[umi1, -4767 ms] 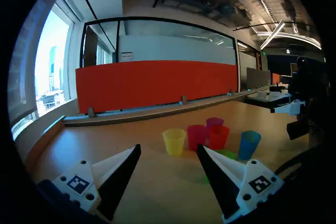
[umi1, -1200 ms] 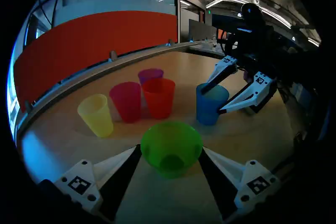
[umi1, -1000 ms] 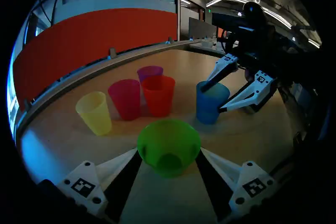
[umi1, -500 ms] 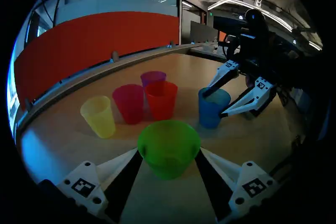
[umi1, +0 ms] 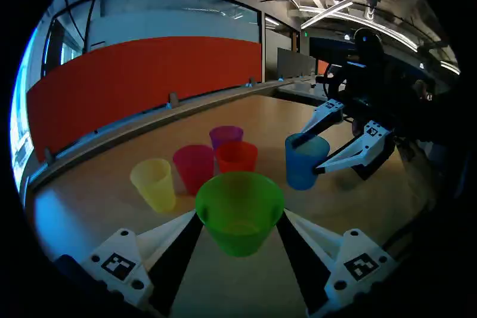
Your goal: Pour water
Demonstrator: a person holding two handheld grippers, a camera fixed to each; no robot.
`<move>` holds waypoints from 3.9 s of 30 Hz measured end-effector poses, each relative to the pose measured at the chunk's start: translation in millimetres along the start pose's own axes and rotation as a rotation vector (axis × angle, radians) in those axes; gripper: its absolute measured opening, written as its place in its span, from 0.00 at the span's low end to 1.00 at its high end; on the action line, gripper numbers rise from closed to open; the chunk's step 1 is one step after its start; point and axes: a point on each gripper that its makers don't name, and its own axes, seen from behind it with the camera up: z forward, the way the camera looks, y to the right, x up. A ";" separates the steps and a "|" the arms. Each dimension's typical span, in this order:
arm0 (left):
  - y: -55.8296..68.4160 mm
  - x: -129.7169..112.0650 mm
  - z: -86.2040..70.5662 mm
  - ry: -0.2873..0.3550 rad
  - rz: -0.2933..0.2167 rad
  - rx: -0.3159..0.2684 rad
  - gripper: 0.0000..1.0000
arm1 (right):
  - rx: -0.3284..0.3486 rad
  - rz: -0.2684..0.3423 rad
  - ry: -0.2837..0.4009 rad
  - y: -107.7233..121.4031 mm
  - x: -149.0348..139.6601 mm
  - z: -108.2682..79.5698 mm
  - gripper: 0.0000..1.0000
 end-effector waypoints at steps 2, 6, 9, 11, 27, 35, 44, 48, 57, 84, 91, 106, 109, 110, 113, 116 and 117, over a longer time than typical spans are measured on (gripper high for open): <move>-1.7 6.7 -3.2 0.023 -0.002 0.011 0.85 | -0.005 0.000 0.015 -0.3 5.5 -1.3 0.91; -6.2 17.3 -9.6 0.057 -0.009 0.032 0.85 | -0.014 0.000 0.048 -1.1 18.7 -4.4 0.91; -7.3 24.2 -14.3 0.080 -0.015 0.045 0.85 | -0.020 0.001 0.074 -1.9 28.5 -6.9 0.91; -8.5 29.5 -17.8 0.100 -0.019 0.058 0.85 | -0.025 0.002 0.089 -2.3 34.3 -8.9 0.91; -5.1 61.8 -41.3 0.228 -0.047 0.090 0.85 | -0.044 -0.005 0.196 -9.2 72.5 -17.7 0.91; -8.2 71.4 -49.0 0.273 -0.055 0.117 0.85 | -0.046 -0.008 0.241 -12.2 89.2 -19.0 0.91; -8.7 88.1 -61.9 0.328 -0.070 0.129 0.85 | -0.041 -0.009 0.294 -17.1 108.9 -21.5 0.91; -7.4 94.5 -67.4 0.346 -0.070 0.130 0.85 | -0.041 -0.011 0.311 -18.5 115.7 -23.5 0.91; -4.7 107.7 -79.8 0.371 -0.062 0.132 0.86 | -0.045 -0.025 0.346 -24.2 129.8 -27.9 0.91; 12.6 103.3 -78.6 0.348 -0.029 0.086 0.86 | -0.060 -0.068 0.367 -30.4 149.6 -33.0 0.91; 23.0 97.0 -70.5 0.329 -0.023 0.058 0.86 | -0.071 -0.102 0.381 -30.2 158.9 -39.8 0.91; 40.0 93.7 -62.5 0.327 -0.019 0.009 0.86 | -0.092 -0.208 0.386 -36.6 177.0 -50.5 0.91; 42.5 94.0 -62.5 0.330 -0.019 -0.001 0.86 | -0.095 -0.228 0.386 -37.6 181.3 -51.8 0.91; 43.2 94.0 -62.4 0.331 -0.019 -0.004 0.86 | -0.097 -0.235 0.386 -37.8 182.7 -52.2 0.91; 45.6 92.9 -61.4 0.332 -0.019 -0.013 0.85 | -0.099 -0.251 0.385 -38.8 186.1 -53.1 0.91; 47.9 91.2 -59.9 0.332 -0.020 -0.021 0.85 | -0.101 -0.268 0.383 -39.8 189.3 -53.6 0.91; 48.5 90.6 -59.4 0.332 -0.020 -0.023 0.85 | -0.101 -0.273 0.382 -40.1 190.3 -53.7 0.91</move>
